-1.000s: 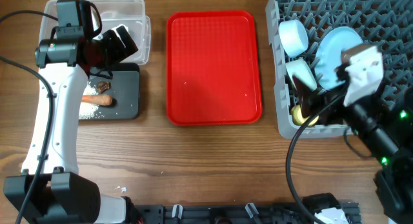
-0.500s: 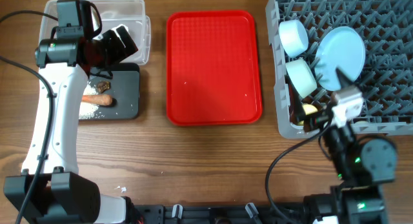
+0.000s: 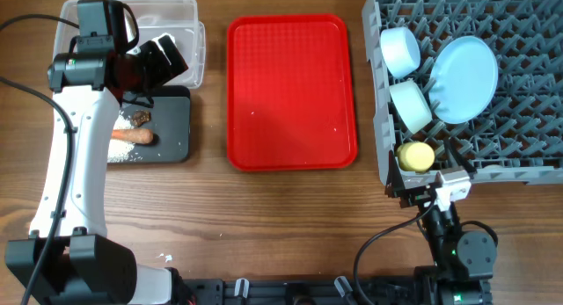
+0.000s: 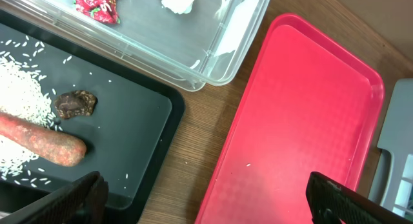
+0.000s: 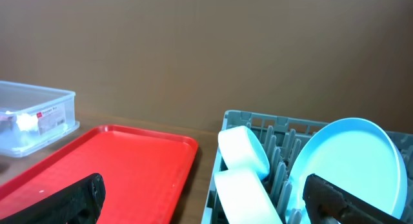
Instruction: Sort waste into correct bins and load items into the dishwasher rack
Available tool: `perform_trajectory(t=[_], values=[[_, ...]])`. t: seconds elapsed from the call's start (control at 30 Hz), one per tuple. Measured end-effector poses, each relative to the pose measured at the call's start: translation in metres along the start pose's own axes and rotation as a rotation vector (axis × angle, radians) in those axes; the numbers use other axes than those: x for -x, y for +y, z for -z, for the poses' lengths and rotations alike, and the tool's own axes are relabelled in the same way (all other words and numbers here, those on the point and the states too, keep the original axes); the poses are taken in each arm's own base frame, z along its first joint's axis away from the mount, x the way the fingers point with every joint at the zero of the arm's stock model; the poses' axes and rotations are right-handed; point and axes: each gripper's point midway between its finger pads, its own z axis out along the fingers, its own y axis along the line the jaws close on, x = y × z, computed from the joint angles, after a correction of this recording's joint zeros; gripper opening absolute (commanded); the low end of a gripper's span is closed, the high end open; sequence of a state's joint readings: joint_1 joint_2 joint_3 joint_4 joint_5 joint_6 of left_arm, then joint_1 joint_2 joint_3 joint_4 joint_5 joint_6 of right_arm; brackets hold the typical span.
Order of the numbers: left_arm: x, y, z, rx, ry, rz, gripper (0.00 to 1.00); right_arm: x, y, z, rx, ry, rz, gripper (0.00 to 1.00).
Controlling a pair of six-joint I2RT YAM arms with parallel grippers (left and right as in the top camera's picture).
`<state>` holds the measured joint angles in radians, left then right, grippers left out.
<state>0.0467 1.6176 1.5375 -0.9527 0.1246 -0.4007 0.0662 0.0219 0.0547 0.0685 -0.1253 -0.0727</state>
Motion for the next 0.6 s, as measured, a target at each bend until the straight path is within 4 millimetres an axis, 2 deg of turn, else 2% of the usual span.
perform_trajectory(t=[0.13,0.3,0.6], values=[[0.0,0.0,0.0,0.0,0.0,0.0,1.0,-0.003,0.0,0.0,-0.003,0.004,-0.002,1.0],[0.0,0.0,0.0,0.0,0.0,0.0,1.0,-0.038,0.002,0.0,0.004,0.107,-0.024,1.0],[0.0,0.0,0.0,0.0,0.0,0.0,1.0,-0.039,0.002,0.0,0.003,0.108,-0.034,1.0]])
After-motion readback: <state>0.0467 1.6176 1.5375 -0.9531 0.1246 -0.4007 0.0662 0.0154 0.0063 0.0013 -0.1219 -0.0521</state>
